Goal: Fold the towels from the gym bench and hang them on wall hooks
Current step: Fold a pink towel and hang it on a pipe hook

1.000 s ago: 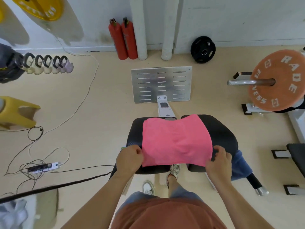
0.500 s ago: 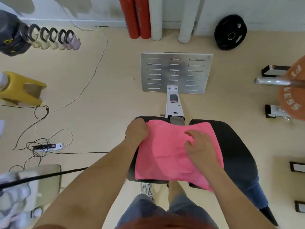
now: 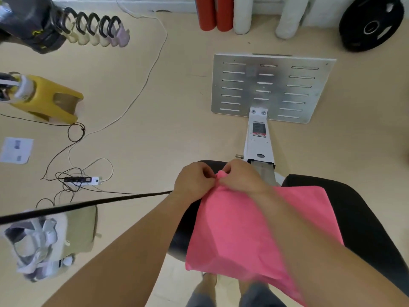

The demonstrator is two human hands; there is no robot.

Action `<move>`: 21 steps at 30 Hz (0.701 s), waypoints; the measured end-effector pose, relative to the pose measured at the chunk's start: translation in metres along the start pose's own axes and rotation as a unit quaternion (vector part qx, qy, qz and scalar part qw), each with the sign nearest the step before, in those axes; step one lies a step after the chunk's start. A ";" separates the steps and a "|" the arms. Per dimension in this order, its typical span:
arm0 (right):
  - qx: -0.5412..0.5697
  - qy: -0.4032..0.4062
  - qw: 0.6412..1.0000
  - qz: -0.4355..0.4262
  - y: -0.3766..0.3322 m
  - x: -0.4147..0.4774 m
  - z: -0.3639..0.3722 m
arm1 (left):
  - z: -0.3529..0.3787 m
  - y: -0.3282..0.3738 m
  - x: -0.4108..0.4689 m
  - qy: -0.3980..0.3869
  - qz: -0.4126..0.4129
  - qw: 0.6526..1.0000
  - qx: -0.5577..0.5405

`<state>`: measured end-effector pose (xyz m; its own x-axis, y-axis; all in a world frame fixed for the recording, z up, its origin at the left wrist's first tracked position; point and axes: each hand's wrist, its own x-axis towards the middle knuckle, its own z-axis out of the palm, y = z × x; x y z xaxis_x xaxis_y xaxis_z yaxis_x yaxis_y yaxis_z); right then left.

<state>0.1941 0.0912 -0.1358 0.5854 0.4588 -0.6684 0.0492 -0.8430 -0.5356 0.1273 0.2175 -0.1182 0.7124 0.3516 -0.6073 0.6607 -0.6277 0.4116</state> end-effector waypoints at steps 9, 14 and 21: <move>0.093 0.103 0.988 -0.067 -0.001 -0.020 -0.004 | -0.007 -0.004 0.006 -0.045 -0.020 0.988 -0.149; 0.118 0.152 0.976 -0.103 -0.007 -0.036 -0.001 | -0.009 0.001 -0.003 -0.042 -0.031 0.959 -0.277; 0.204 0.194 0.955 -0.092 -0.014 -0.047 -0.003 | -0.012 0.015 -0.018 -0.097 -0.047 0.852 -0.513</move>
<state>0.1681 0.0807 -0.0950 0.8569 0.3829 -0.3450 -0.0940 -0.5420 -0.8351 0.1276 0.2102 -0.0924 0.6578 0.1823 -0.7308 0.6435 0.3682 0.6711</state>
